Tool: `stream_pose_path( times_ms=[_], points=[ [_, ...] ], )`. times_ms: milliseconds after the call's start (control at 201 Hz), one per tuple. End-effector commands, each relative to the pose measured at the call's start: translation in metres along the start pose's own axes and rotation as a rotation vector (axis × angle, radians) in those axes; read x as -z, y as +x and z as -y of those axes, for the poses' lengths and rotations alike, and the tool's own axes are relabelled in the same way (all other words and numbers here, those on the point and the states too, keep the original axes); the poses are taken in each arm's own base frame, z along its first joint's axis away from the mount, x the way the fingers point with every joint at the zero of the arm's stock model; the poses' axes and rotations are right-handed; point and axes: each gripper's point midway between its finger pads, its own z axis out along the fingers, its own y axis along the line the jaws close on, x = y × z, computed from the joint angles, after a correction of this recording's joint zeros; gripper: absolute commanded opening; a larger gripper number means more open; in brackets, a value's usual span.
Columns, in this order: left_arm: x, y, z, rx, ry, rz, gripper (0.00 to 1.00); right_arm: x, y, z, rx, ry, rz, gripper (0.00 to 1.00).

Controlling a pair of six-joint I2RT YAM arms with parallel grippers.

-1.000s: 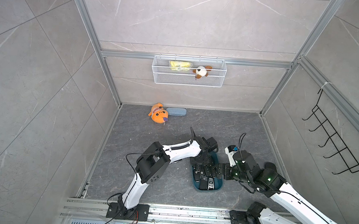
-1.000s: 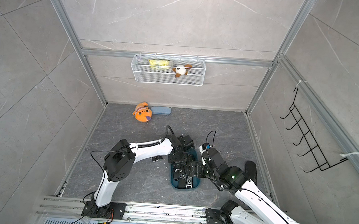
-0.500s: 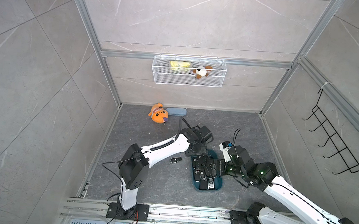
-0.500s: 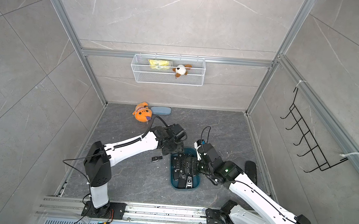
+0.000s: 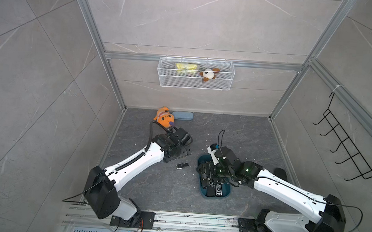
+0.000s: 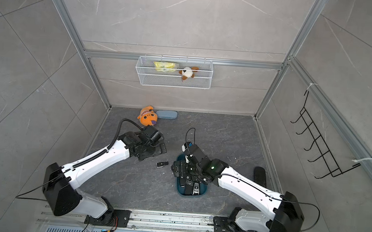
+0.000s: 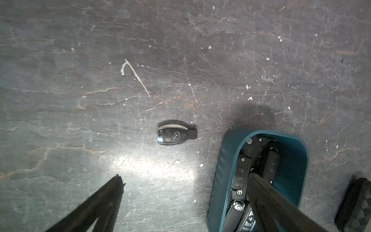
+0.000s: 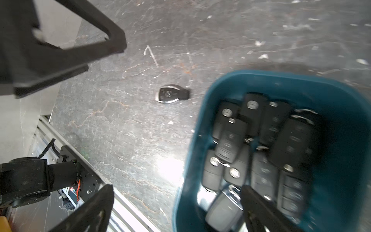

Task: Place the car key into the storage box
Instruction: Pick up the car key from the center of the board.

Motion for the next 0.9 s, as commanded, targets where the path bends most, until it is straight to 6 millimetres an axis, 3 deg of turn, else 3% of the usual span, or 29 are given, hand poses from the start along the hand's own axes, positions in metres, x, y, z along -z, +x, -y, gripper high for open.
stream_pose_path(
  times_ms=[0, 204, 453, 757, 891],
  points=[
    [0.017, -0.009, -0.028, 0.035, -0.022, 0.045, 1.00, -0.016, -0.012, -0.028, 0.014, -0.021, 0.026, 1.00],
    [0.037, -0.014, -0.073, 0.105, -0.058, 0.096, 1.00, -0.061, -0.001, -0.067, 0.061, -0.036, -0.040, 1.00],
    [0.064, -0.019, -0.118, 0.166, -0.088, 0.170, 1.00, -0.116, 0.011, -0.072, 0.025, -0.008, -0.122, 1.00],
    [0.070, -0.015, -0.135, 0.171, -0.102, 0.172, 1.00, -0.164, 0.022, -0.063, -0.017, 0.067, -0.189, 1.00],
    [0.070, -0.010, -0.135, 0.172, -0.085, 0.154, 1.00, -0.177, 0.022, -0.047, -0.024, 0.172, -0.205, 1.00]
  ],
)
